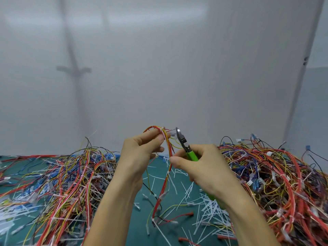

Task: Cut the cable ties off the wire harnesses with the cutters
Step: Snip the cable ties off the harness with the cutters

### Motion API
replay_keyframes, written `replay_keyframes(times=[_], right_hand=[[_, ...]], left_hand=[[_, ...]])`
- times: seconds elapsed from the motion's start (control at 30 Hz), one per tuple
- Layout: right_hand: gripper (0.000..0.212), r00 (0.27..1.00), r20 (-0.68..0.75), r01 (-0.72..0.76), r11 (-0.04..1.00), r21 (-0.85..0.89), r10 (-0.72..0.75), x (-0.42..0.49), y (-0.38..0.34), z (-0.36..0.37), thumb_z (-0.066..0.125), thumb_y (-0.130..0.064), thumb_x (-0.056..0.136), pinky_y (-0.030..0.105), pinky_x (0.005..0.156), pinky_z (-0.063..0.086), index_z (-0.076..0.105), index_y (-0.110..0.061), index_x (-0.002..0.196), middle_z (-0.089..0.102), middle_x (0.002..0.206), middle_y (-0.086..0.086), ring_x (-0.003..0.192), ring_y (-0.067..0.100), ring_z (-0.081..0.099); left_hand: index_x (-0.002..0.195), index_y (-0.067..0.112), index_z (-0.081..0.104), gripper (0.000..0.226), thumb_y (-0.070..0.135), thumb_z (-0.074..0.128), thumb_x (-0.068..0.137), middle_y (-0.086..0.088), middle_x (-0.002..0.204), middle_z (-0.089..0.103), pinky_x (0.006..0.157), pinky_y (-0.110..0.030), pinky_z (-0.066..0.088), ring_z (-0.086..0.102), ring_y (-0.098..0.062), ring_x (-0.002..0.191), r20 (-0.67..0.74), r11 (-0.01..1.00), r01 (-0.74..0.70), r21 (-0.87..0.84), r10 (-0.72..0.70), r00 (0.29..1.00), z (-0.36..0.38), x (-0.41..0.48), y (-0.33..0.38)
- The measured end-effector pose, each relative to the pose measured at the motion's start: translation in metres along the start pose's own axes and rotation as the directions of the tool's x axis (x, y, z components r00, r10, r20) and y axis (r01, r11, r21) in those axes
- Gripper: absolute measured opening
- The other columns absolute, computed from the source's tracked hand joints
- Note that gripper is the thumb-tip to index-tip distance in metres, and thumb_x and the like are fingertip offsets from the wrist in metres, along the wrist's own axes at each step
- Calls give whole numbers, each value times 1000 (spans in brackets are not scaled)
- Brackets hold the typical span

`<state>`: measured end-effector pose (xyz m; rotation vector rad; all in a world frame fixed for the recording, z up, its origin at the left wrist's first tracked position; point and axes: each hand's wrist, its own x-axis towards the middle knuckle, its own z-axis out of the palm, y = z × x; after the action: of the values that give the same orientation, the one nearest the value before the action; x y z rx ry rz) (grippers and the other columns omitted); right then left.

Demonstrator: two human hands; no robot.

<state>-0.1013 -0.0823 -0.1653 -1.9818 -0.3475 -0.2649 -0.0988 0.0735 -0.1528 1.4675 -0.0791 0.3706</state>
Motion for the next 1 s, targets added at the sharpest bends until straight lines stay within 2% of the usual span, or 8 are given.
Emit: replay_keyframes(times=[0.1, 0.27, 0.5, 0.6, 0.67, 0.73, 0.83, 1.0], right_hand=[[30, 999, -33, -3, 1000, -14, 2, 0, 1, 2, 79, -49, 73, 37, 60, 49, 71, -21, 75, 70, 67, 0, 57, 11, 52], [37, 994, -108, 2, 994, -112, -14, 0, 2, 4, 77, -51, 74, 33, 57, 48, 66, -17, 68, 67, 62, -1, 55, 13, 50], [23, 975, -202, 82, 994, -67, -94, 0, -1, -4, 72, -35, 82, 42, 60, 53, 65, -18, 68, 66, 61, 3, 58, 27, 56], [26, 968, -231, 96, 995, -34, -102, 2, 1, -7, 71, -34, 84, 48, 61, 55, 65, -15, 67, 67, 64, 9, 64, 35, 59], [28, 964, -246, 97, 995, -15, -97, 2, 2, -8, 71, -33, 85, 48, 57, 55, 64, -15, 65, 66, 62, 7, 55, 27, 54], [28, 963, -250, 100, 995, -5, -98, 3, 3, -8, 71, -34, 85, 47, 57, 55, 64, -16, 64, 66, 61, 3, 53, 24, 54], [25, 960, -257, 127, 991, 52, -109, 4, 4, -7, 71, -36, 85, 50, 59, 54, 65, -20, 69, 66, 62, 5, 64, 33, 60], [18, 951, -290, 146, 983, 113, -108, 6, 8, -3, 71, -36, 86, 49, 61, 55, 66, -24, 72, 66, 64, 4, 65, 32, 62]], left_hand=[[81, 32, 78, 30, 8, 63, 91, 5, 82, 74, 63, -20, 43, 58, -2, 56, 34, 1000, -19, 20, 19, 999, -2, 1, -1], [106, 37, 65, 27, 14, 60, 94, 20, 84, 74, 60, -14, 45, 60, -2, 62, 152, 987, -67, 148, 45, 987, -1, -1, 0], [138, 29, 51, 42, 32, 57, 96, 15, 107, 70, 73, -20, 51, 71, -3, 80, 225, 910, -59, 411, -39, 974, -11, 2, 0], [140, 31, 50, 47, 45, 54, 95, 22, 114, 63, 93, -34, 51, 70, -8, 91, 235, 714, -111, 691, -76, 969, -18, -3, 5], [131, 38, 57, 41, 54, 48, 94, 20, 115, 66, 93, -31, 49, 65, -10, 102, 215, 443, -184, 877, -20, 976, -20, -9, 10], [115, 43, 64, 33, 59, 46, 93, 21, 106, 69, 87, -31, 51, 64, -10, 102, 182, 336, -196, 921, 73, 981, -19, -16, 17], [97, 36, 70, 29, 56, 49, 93, 19, 87, 72, 80, -32, 53, 67, -7, 88, 193, 399, -243, 884, 161, 968, -15, -16, 17], [93, 18, 75, 26, 29, 52, 99, 8, 86, 76, 65, -15, 47, 68, -5, 81, 447, 828, -191, 528, -79, 891, 1, -10, 8]])
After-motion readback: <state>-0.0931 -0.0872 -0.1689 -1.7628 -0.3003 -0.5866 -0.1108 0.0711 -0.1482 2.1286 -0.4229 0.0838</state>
